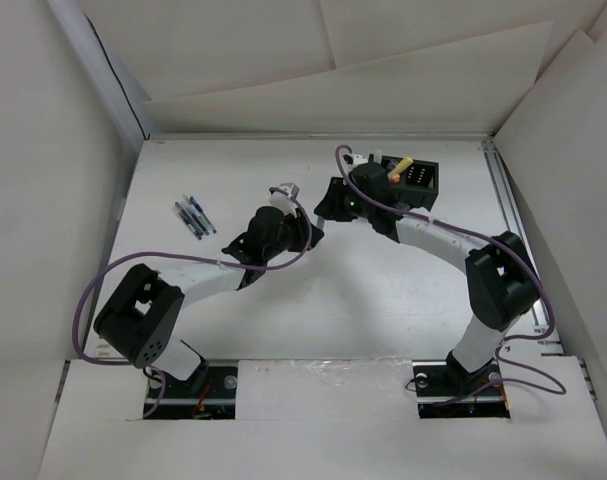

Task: Sort the stationery into containers
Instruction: Place the pen in the storage box.

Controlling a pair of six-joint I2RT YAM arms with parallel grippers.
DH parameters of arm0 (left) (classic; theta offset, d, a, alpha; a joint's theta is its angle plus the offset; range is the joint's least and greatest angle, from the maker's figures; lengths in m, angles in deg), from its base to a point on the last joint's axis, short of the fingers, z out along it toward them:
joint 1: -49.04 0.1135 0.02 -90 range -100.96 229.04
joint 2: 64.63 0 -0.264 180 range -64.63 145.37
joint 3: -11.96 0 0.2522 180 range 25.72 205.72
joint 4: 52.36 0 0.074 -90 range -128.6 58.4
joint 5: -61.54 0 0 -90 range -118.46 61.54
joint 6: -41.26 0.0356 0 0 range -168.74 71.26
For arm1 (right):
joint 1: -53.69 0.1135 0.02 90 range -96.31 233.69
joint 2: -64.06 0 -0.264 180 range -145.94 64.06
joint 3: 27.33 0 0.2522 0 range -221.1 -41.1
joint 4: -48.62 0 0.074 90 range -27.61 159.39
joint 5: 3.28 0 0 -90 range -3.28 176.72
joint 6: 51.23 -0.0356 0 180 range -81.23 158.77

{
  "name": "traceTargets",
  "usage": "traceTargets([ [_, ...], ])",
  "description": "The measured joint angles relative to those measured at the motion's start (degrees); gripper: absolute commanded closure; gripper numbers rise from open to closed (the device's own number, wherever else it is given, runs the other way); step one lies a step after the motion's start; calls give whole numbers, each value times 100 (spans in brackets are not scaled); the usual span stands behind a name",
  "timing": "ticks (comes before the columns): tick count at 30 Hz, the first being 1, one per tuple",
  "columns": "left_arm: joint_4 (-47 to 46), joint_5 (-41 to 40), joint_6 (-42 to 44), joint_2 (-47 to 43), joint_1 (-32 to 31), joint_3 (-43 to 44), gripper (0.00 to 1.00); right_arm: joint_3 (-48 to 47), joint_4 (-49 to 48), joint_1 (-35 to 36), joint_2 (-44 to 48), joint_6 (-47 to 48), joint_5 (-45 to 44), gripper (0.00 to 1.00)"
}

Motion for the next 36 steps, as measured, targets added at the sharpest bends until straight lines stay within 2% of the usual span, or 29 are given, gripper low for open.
traceTargets([
  [1, -13, 9, 2, 0, 0, 0, 98, 0, -7, 0, 0, -13, -17, 72],
  [3, -11, 20, 2, 0, 0, 0, 96, -15, -42, 0, 0, -116, 7, 79],
  [4, -15, 20, 2, 0, 0, -7, 92, -33, -50, 4, 0, -144, 9, 83],
  [5, -22, 20, 2, 0, 2, -7, 86, -46, -57, 33, 0, -155, 2, 87],
  [7, -39, 24, 13, 0, 11, -7, 70, -59, -63, 42, 0, -162, -15, 89],
  [8, -50, 24, 26, 0, 11, -7, 56, -61, -63, 35, 0, -168, -22, 90],
  [10, -66, 81, 61, -9, 7, -9, 47, -61, -68, 33, 0, -153, -98, 90],
  [12, -109, 125, 70, -57, 0, -50, 43, -61, -68, 4, 0, -146, -192, 91],
  [17, -101, 107, 85, -367, 0, -210, 41, -107, -42, -282, 81, -39, -468, 93],
  [22, -131, -109, 114, -791, 0, -310, 41, -385, -24, -914, 319, 129, -914, 94],
  [28, -109, -295, 90, -861, 48, -310, 41, -868, -72, -1478, 546, 420, -2240, 95],
  [33, 50, -326, -2, -730, 214, -310, 41, -1403, -208, -1504, 267, 748, -3421, 98],
  [36, 151, -426, -22, -723, 256, -310, 41, -1589, -400, -1478, -81, 892, -3735, 98],
])
